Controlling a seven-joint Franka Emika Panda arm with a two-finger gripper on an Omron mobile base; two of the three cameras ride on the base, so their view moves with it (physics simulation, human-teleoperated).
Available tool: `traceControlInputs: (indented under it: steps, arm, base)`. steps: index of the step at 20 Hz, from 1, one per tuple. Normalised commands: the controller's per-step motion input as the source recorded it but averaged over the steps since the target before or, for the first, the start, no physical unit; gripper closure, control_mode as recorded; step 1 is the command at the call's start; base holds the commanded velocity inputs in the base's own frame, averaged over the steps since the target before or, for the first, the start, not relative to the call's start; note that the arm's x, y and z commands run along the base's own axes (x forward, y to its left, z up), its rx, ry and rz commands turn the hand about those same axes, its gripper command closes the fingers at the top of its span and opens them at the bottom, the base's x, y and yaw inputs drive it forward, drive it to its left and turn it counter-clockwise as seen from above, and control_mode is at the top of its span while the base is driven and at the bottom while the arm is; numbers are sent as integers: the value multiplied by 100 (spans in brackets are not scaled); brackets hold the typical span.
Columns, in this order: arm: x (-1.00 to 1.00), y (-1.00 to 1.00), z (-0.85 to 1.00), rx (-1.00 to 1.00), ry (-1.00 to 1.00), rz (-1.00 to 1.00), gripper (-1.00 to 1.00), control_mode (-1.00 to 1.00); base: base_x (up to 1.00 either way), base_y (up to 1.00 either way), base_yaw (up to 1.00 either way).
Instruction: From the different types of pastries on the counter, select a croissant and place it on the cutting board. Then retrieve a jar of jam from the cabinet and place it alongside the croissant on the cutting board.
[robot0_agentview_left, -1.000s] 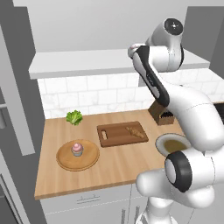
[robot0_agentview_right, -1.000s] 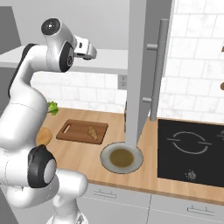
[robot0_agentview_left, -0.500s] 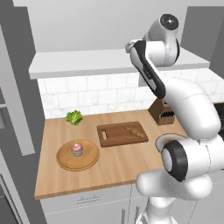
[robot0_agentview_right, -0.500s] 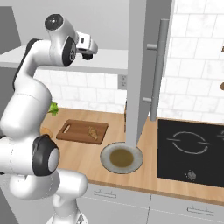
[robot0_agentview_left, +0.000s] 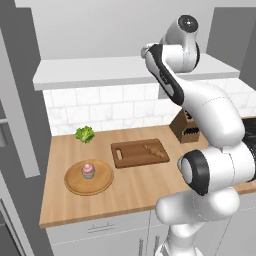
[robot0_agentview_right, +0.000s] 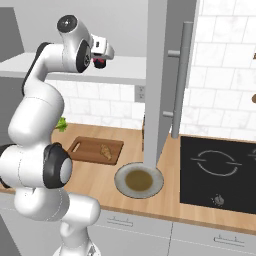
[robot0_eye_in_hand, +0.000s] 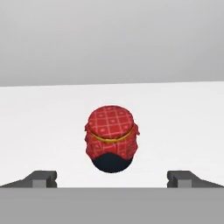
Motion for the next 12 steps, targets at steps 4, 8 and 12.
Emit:
traceControlInputs:
  steps: [4, 8, 12]
  arm:
    - [16, 0, 0, 0, 0, 1, -100, -100]
    - [25, 0, 0, 0, 0, 0, -100, -100]
    - [17, 0, 0, 0, 0, 0, -100, -100]
  base:
    - [0, 0, 0]
    - [0, 0, 0]
    - [0, 0, 0]
